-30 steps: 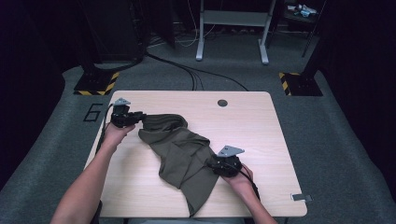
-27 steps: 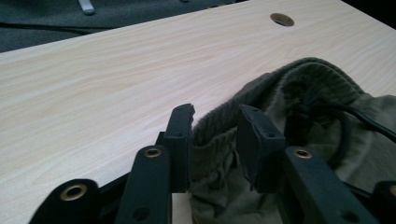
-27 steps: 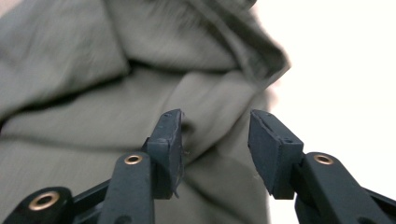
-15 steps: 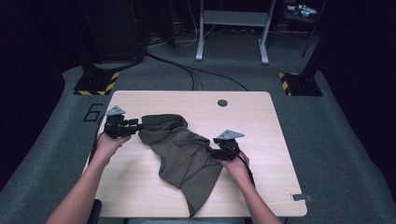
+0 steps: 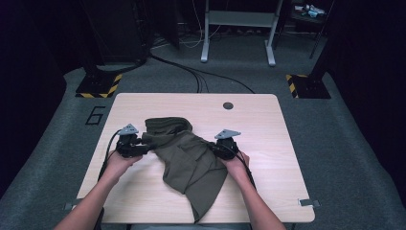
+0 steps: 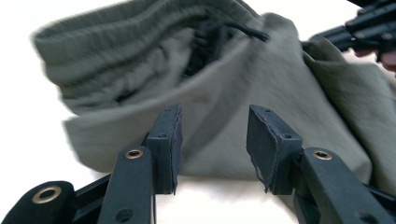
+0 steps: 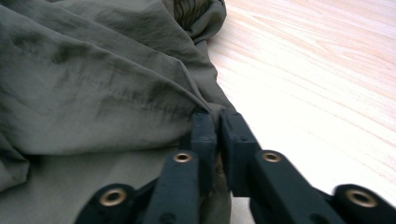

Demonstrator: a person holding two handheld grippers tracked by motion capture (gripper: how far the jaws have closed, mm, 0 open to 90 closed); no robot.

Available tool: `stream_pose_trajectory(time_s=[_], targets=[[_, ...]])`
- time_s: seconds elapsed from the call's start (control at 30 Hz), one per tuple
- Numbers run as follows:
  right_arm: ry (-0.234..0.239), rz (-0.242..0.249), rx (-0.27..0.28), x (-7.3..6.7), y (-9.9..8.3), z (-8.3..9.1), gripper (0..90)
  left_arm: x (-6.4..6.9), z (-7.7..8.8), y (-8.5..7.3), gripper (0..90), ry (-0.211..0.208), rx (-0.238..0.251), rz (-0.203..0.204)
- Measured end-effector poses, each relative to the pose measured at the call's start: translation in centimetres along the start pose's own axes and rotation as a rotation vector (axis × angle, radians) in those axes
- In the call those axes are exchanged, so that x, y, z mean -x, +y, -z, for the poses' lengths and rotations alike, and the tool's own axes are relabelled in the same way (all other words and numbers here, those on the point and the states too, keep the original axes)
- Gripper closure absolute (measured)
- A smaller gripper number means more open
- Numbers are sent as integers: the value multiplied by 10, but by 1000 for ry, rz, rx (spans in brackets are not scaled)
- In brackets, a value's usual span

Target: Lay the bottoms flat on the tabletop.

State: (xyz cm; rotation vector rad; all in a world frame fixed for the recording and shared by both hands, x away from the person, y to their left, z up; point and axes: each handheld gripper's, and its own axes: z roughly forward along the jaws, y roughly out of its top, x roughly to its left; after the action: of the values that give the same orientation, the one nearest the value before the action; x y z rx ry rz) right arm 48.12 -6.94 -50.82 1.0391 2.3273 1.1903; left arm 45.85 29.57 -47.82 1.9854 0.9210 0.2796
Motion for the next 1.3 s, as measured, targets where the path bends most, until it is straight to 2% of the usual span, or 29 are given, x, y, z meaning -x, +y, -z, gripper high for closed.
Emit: stream_pose_trajectory(time_s=[0.07, 0.1, 0.13, 0.2, 0.23, 0.37, 0.47, 0.5, 0.53, 0.57, 0.63, 0.67, 0.73, 0.83, 0.93, 1.0, 1.07, 1.13, 1.17, 1.2, 1.3], targets=[[0, -9, -6, 1, 0, 1, 873, 5, -5, -3, 552, -13, -31, -30], [1, -9, -6, 2, 0, 2, 875, 5, -5, -3, 552, -13, -31, -30], [1, -12, -9, 4, 0, 4, 877, 8, -13, -5, 552, -33, -60, -32], [-1, -24, -13, 5, 1, 6, 878, 10, -18, -6, 552, -39, -68, -27], [-3, -19, -12, 6, 1, 7, 879, 12, -26, -8, 552, -42, -84, -41], [-14, -23, -4, 10, 3, 9, 880, 13, -37, -9, 552, -34, -86, -55], [-28, -14, -10, 16, 5, 11, 880, 11, -51, -6, 557, -36, -79, -14], [-32, -10, -13, 18, 6, 12, 880, 10, -55, -5, 560, -28, -65, -32], [-36, -9, -11, 21, 7, 12, 880, 10, -55, -5, 568, -28, -65, -32], [-41, -12, -11, 22, 7, 12, 880, 9, -63, -5, 572, -22, -40, -52], [-50, -9, -15, 27, 8, 13, 880, 9, -66, -3, 575, -21, -57, -47], [-57, -15, -15, 29, 8, 13, 880, 8, -75, 2, 578, -21, -74, -31], [-60, -23, -18, 35, 9, 13, 880, 8, -77, 4, 588, -15, -71, -38], [-80, -28, -17, 41, 10, 15, 880, 6, -90, 11, 591, -24, -78, -33], [-88, -29, -12, 45, 11, 15, 880, 4, -93, 12, 602, -26, -70, -32], [-84, -67, 11, 47, 13, 18, 879, 3, -95, 16, 594, -19, -75, -20], [-75, -70, 18, 45, 14, 20, 879, 4, -93, 17, 578, -23, -69, -6], [-58, -62, 38, 39, 17, 25, 878, 5, -88, 18, 551, -33, -76, -12], [-38, -34, 79, 30, 21, 31, 878, 7, -81, 18, 523, -38, -80, -19], [-29, -23, 92, 27, 22, 33, 878, 7, -81, 18, 516, -38, -80, -19], [10, 0, 129, 11, 27, 38, 878, 6, -67, 17, 507, -27, -74, -15]])
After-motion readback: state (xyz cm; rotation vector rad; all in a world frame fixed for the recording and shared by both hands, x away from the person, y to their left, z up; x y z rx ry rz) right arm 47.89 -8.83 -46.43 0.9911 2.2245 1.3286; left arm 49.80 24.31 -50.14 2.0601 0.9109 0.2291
